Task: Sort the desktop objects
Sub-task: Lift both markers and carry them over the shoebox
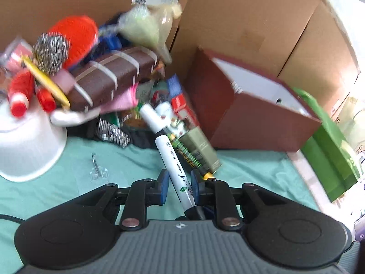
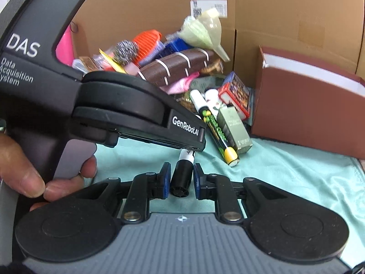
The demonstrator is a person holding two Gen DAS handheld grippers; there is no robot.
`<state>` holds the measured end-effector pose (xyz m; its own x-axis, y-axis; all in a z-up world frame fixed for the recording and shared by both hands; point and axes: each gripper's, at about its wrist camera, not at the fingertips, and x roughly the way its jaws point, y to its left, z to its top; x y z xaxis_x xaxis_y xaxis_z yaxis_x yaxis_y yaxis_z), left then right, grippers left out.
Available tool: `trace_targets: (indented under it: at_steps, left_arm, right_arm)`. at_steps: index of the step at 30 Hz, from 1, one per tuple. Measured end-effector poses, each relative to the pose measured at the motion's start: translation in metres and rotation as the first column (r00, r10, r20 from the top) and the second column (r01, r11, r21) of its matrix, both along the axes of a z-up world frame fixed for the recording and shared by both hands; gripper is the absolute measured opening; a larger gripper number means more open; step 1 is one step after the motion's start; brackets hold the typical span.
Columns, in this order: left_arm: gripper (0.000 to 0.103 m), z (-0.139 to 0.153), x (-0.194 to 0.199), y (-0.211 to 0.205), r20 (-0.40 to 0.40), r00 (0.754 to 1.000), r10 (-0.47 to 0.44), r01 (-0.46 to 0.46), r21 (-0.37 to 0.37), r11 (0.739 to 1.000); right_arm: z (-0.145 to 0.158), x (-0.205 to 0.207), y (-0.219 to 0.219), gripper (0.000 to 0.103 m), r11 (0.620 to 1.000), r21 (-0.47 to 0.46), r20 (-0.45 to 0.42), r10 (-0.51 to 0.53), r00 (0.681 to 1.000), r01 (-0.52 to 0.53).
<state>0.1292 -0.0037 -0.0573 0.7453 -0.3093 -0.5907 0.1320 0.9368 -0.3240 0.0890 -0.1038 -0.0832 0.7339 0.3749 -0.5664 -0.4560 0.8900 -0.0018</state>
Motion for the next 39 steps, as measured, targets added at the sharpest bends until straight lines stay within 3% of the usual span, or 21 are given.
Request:
trace_targets:
  at_steps: [9, 18, 28, 39]
  left_arm:
    - [0.021, 0.054, 0.014, -0.028, 0.14, 0.988, -0.072, 0.074, -0.004, 0.997]
    - [0.021, 0.088, 0.067, -0.081, 0.197, 0.963, -0.182, 0.183, 0.016, 0.983]
    - [0.021, 0.083, 0.142, -0.135, 0.117, 0.957, -0.267, 0.269, 0.0, 0.963]
    - [0.021, 0.048, 0.205, -0.16, -0.037, 0.963, -0.268, 0.267, -0.022, 0.963]
  right_arm:
    - [0.043, -0.001, -0.023, 0.019, 0.998, 0.035, 0.157, -0.058, 0.986, 0.054]
    - [0.074, 0.038, -0.068, 0.019, 0.983, 0.072, 0.224, -0.179, 0.958, 0.167]
    - [0.077, 0.102, -0.117, 0.019, 0.961, 0.054, 0.146, -0.276, 0.95, 0.271]
    - [0.049, 0.164, -0.144, 0.019, 0.959, 0.013, -0.01, -0.284, 0.959, 0.284]
